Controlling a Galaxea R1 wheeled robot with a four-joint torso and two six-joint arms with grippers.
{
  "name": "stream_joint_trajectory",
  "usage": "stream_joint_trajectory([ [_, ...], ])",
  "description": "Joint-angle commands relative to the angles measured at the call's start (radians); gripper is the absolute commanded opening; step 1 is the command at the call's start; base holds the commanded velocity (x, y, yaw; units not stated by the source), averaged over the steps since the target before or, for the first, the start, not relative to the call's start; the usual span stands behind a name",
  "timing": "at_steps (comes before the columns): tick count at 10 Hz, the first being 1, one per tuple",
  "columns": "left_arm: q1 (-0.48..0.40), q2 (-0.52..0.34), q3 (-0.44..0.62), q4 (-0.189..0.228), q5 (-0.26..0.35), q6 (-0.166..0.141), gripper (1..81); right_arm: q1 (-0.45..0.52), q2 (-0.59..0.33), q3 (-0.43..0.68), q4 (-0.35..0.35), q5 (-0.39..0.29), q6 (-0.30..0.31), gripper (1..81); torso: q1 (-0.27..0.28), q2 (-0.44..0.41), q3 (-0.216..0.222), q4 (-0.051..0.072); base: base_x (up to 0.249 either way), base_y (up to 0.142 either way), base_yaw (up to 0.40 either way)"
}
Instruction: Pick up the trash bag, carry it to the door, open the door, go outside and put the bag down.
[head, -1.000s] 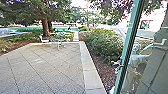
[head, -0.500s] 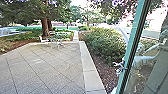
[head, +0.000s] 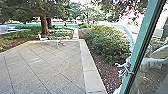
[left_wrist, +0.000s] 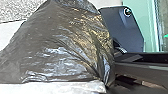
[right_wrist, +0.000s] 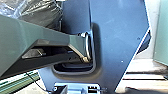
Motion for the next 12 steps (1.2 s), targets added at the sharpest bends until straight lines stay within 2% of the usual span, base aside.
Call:
stream_joint_trajectory([
  [1,-0.044,0.001,0.004,-0.007,0.058,0.008,1.0,0.026,0.009,0.007,-0.006,-0.057,-0.001,81.1,0.0,0.0,0.0,0.0,0.119,0.0,0.0],
  [12,-0.044,0.002,0.004,-0.003,0.058,0.008,1.0,0.029,0.009,0.007,-0.005,-0.057,-0.001,81.1,-0.001,0.001,0.0,0.0,0.124,0.0,0.0],
])
